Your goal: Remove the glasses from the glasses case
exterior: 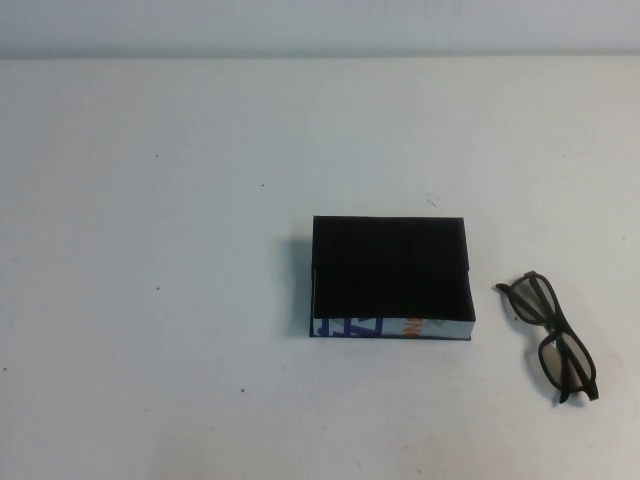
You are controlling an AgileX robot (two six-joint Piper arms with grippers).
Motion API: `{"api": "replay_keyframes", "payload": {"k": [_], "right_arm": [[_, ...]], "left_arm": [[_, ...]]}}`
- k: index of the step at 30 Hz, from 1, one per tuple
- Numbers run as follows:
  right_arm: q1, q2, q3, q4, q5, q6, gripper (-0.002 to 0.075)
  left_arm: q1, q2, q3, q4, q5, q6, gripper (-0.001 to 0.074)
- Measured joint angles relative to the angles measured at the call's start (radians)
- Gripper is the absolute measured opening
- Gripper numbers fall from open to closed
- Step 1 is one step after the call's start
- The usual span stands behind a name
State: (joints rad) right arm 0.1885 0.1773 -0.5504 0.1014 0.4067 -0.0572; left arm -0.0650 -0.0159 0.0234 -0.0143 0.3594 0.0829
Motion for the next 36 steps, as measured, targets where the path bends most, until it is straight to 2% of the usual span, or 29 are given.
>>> {"api": "replay_keyframes", "payload": {"k": [4,10,14,19,25,27,32,36], "right_arm": [[0.0,-0.112,0.01,-0.095,0.11,0.018,-0.0016],[0.0,-0.126,0.02,-0.12,0.221,0.024,-0.0016],[0.0,-0.126,0.074,-0.117,0.125,0.017,-0.0016],[0.0,-0.127,0.215,-0.12,-0.049,0.002,-0.0016],[-0.003,-0.131,0.384,-0.101,-0.176,0.01,-0.0016],[-0.027,-0.131,0.443,-0.048,-0.203,0.014,-0.0016],[-0.158,-0.141,0.562,-0.007,-0.295,0.016,-0.0016],[-0.185,-0.185,0.575,-0.003,-0.233,0.026,-0.0016]], "left_arm": [[0.0,0.0,0.0,0.0,0.0,0.0,-0.0004],[0.0,0.0,0.0,0.0,0.0,0.0,-0.0004],[0.0,0.0,0.0,0.0,0.0,0.0,-0.0004],[0.0,0.0,0.0,0.0,0.0,0.0,-0.0005],[0.0,0.0,0.0,0.0,0.0,0.0,-0.0004],[0.0,0.0,0.0,0.0,0.0,0.0,-0.0004],[0.0,0.0,0.0,0.0,0.0,0.0,-0.0005],[0.0,0.0,0.0,0.0,0.0,0.0,-0.0004]]}}
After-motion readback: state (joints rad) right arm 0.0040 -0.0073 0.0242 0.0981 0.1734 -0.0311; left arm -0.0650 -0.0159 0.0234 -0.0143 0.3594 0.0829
